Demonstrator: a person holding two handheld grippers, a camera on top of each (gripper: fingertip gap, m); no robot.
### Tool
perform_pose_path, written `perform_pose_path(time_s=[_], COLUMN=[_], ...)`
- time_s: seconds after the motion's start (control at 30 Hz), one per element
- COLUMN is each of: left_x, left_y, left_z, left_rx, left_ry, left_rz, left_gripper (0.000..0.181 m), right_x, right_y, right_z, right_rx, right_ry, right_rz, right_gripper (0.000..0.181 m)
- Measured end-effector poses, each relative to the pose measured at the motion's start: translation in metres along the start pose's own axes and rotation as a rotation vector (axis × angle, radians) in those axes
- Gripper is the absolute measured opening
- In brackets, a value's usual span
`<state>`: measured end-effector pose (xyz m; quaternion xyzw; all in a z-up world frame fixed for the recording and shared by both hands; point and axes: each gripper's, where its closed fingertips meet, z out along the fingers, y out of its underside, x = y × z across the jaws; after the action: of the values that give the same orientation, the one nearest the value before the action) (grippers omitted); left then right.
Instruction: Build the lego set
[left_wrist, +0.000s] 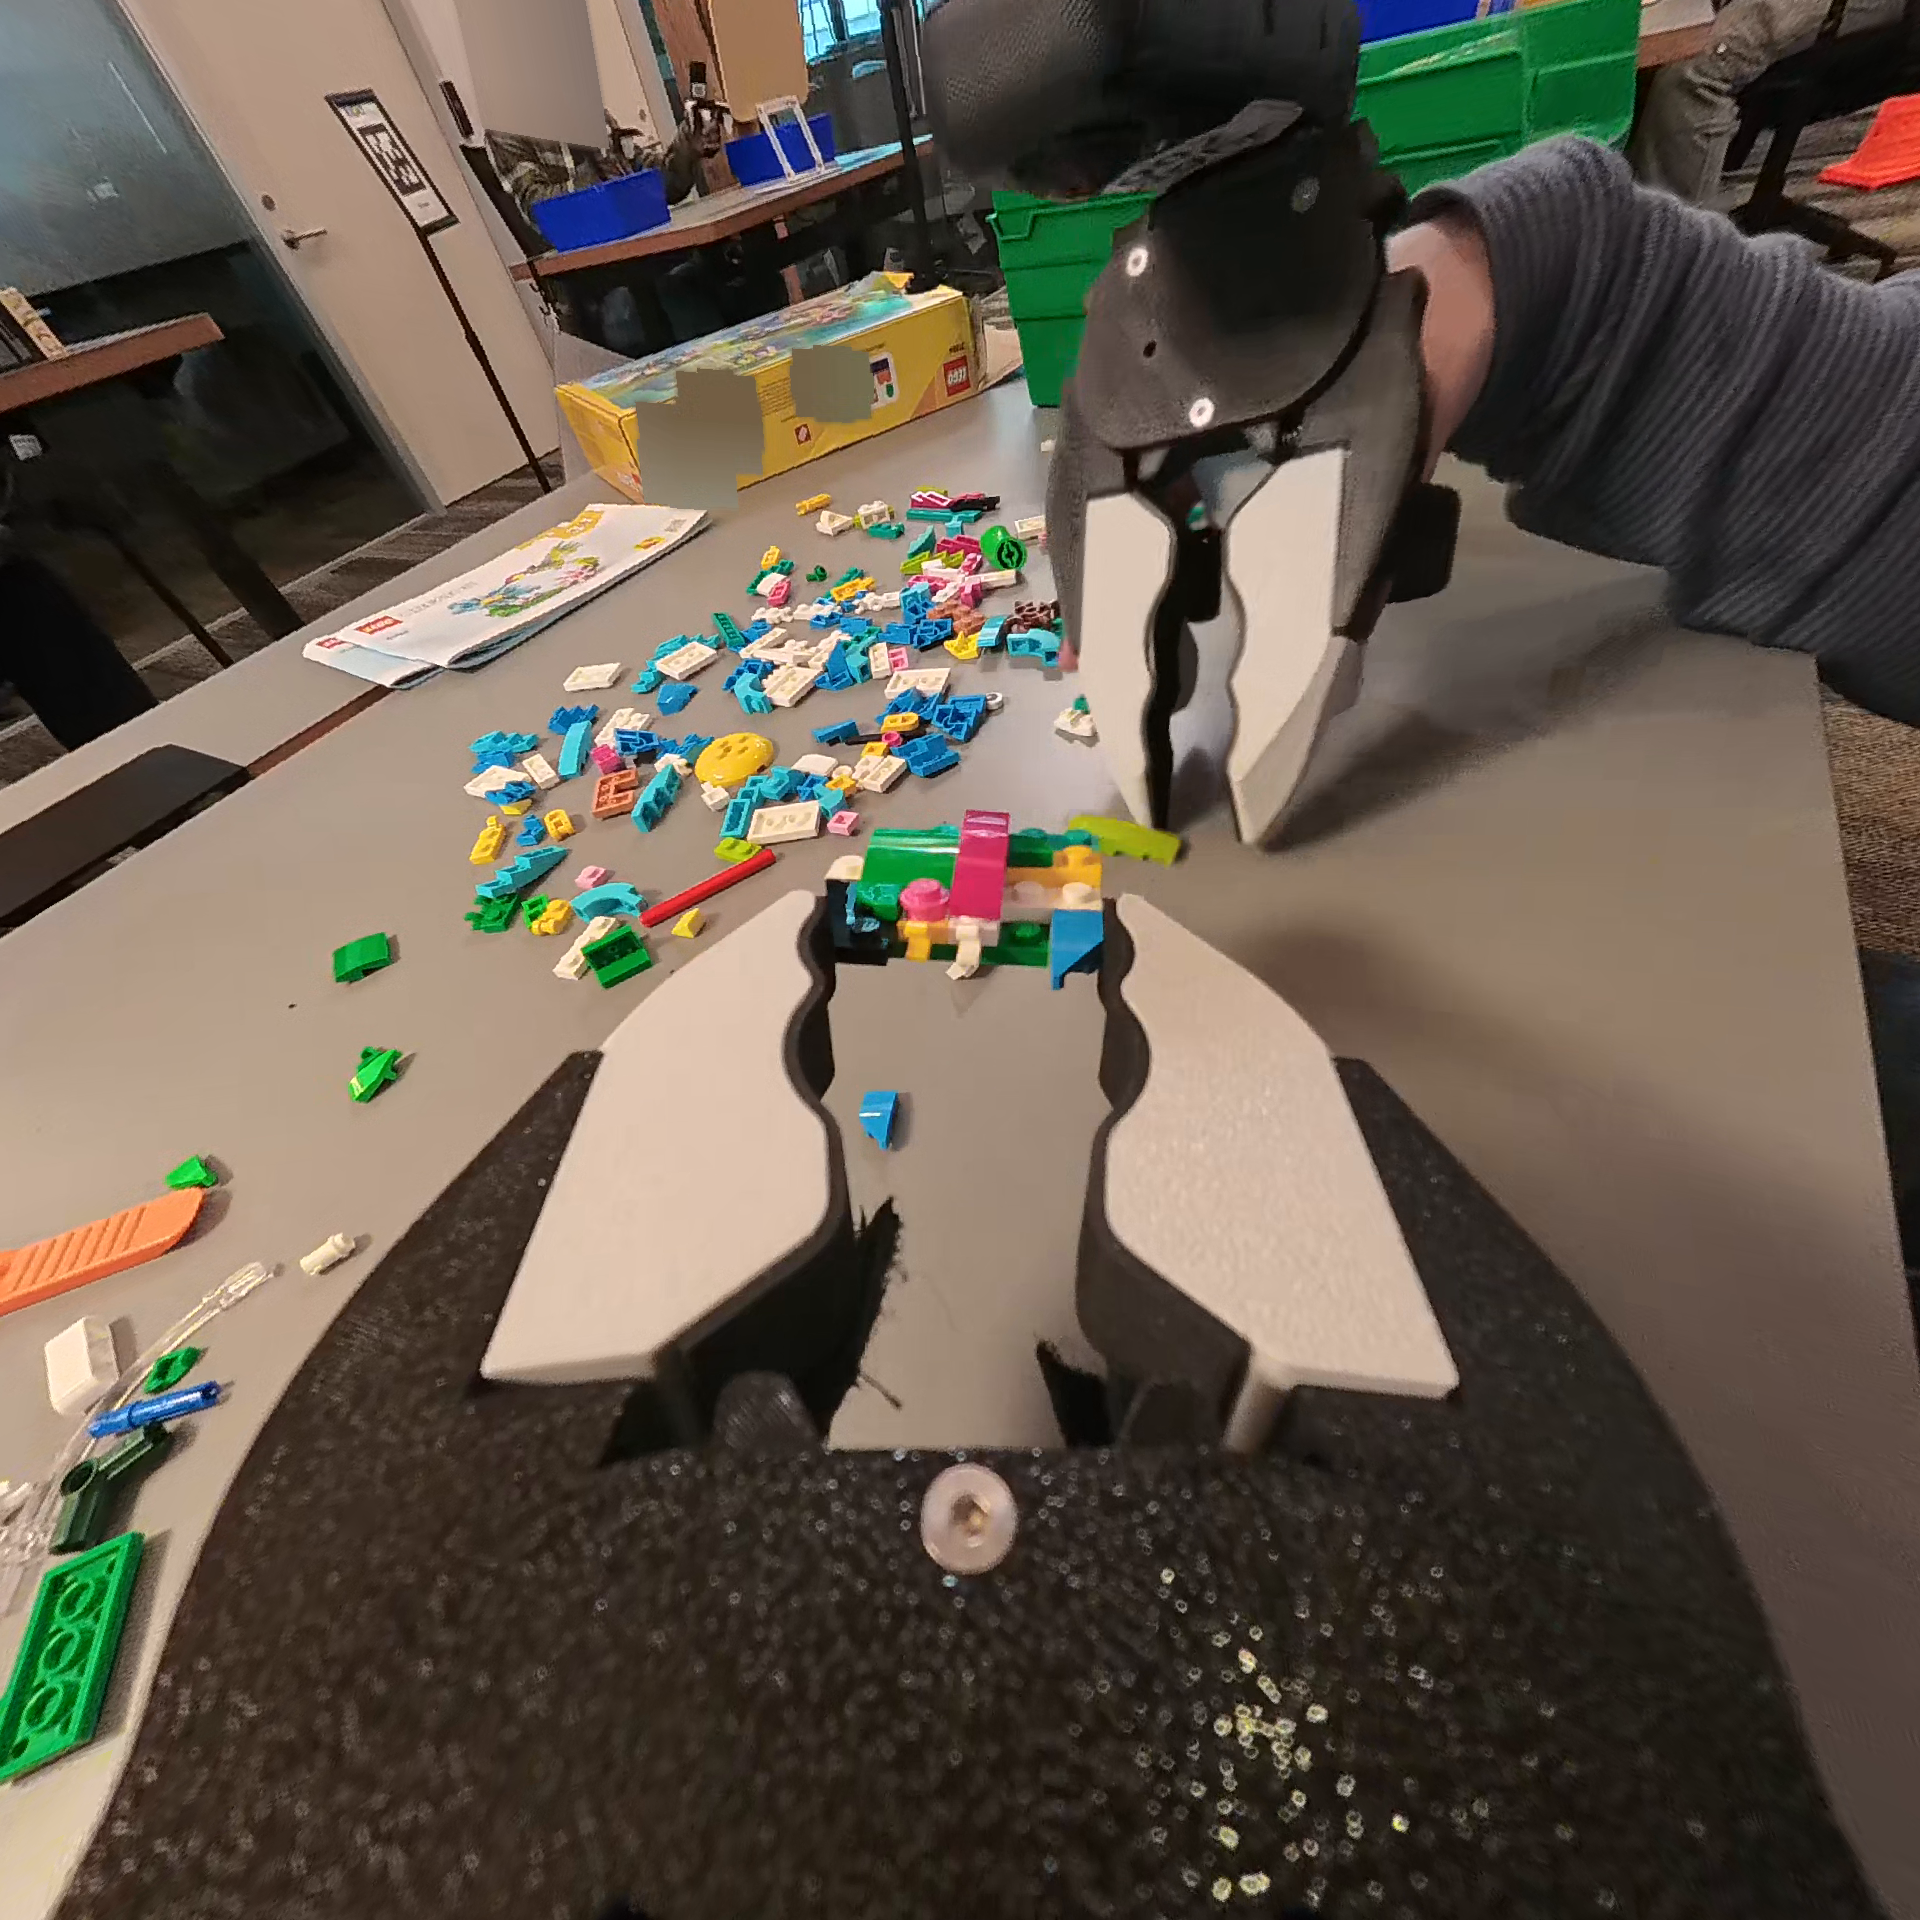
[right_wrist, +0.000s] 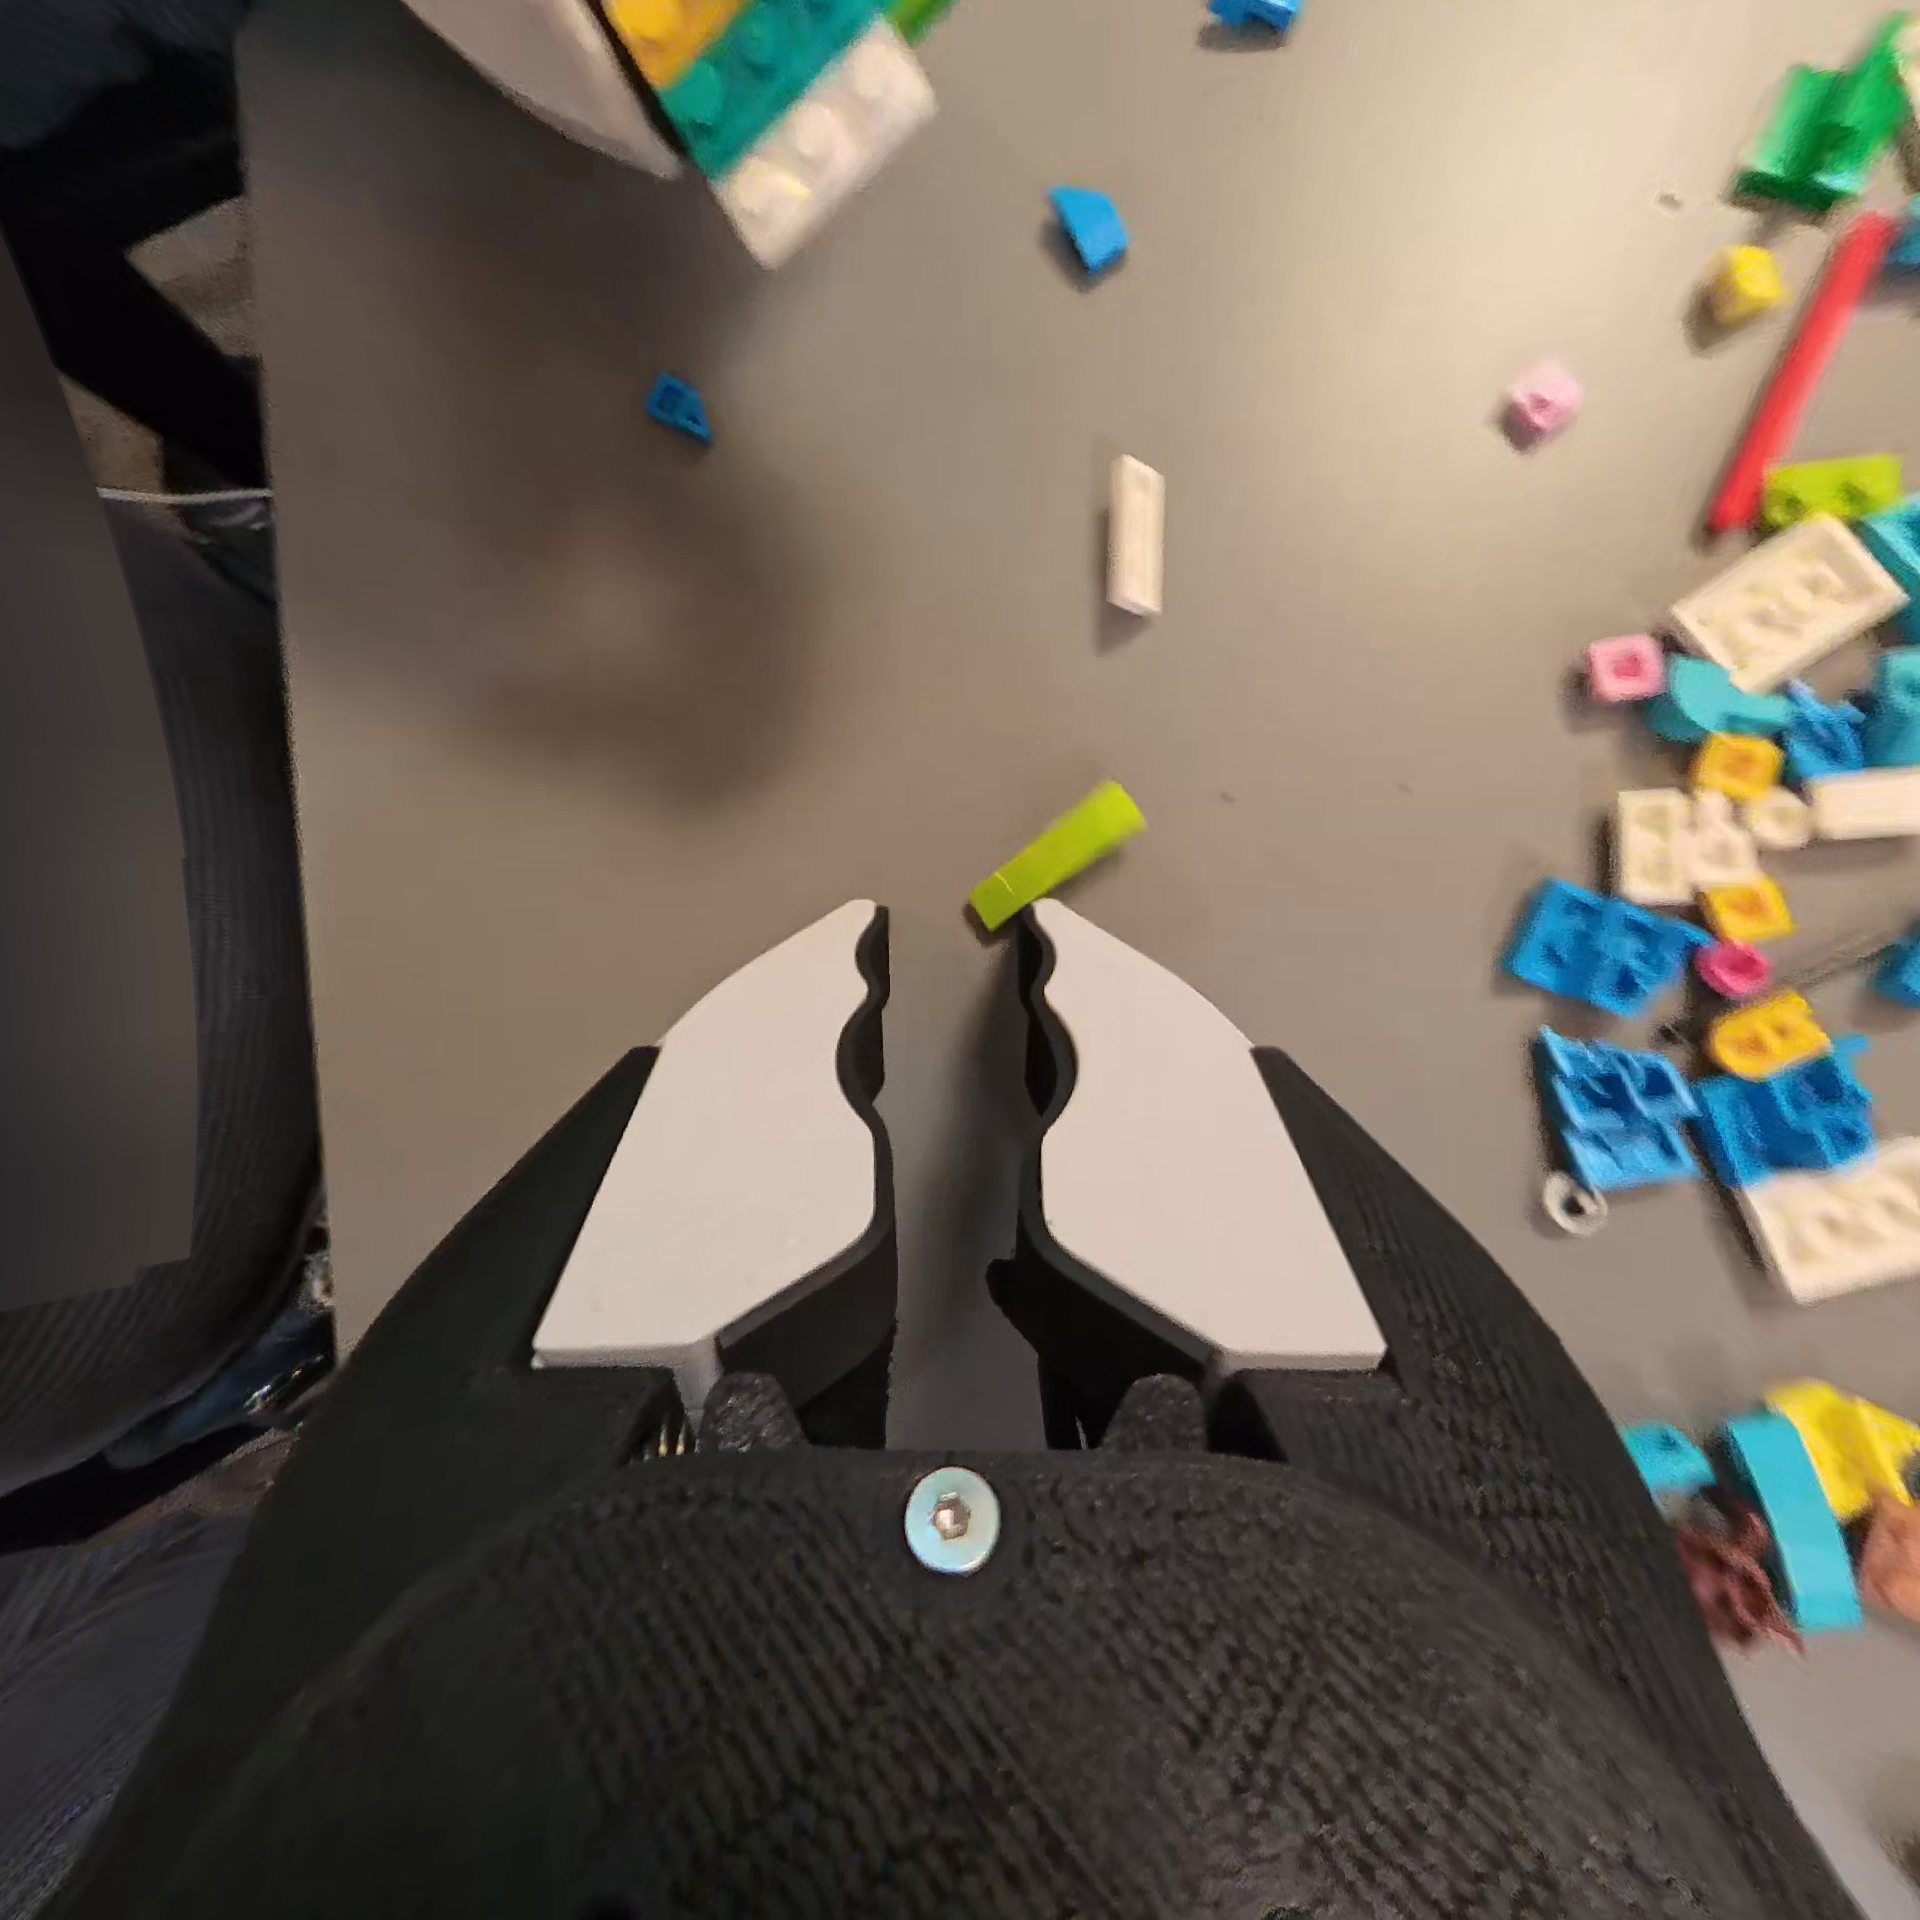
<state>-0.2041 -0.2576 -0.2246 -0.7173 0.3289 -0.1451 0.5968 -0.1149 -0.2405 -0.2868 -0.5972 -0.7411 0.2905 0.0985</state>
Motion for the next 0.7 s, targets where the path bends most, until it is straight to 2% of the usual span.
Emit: perform_pose_path(time_s=[0.13, 0.23, 0.37, 0.7], left_x=[0.0, 0.0, 0.0, 0.0], left_y=[0.0, 0.0, 0.0, 0.001], left_z=[0.0, 0.0, 0.0, 0.001], left_rx=[-0.002, 0.0, -0.001, -0.008], left_ry=[0.002, 0.002, 0.003, 0.005], left_rz=[0.001, 0.001, 0.001, 0.001], left_gripper=[0.048, 0.048, 0.048, 0.048], right_x=[-0.027, -0.019, 0.007, 0.014], right_y=[-0.013, -0.015, -0.015, -0.011], right_z=[0.014, 0.007, -0.008, 0.0], right_rx=[0.001, 0.034, 0.085, -0.004], right_ry=[-0.102, -0.041, 0.073, 0.171], right_rz=[-0.114, -0.144, -0.054, 0.045], right_gripper=[0.022, 0.019, 0.015, 0.018])
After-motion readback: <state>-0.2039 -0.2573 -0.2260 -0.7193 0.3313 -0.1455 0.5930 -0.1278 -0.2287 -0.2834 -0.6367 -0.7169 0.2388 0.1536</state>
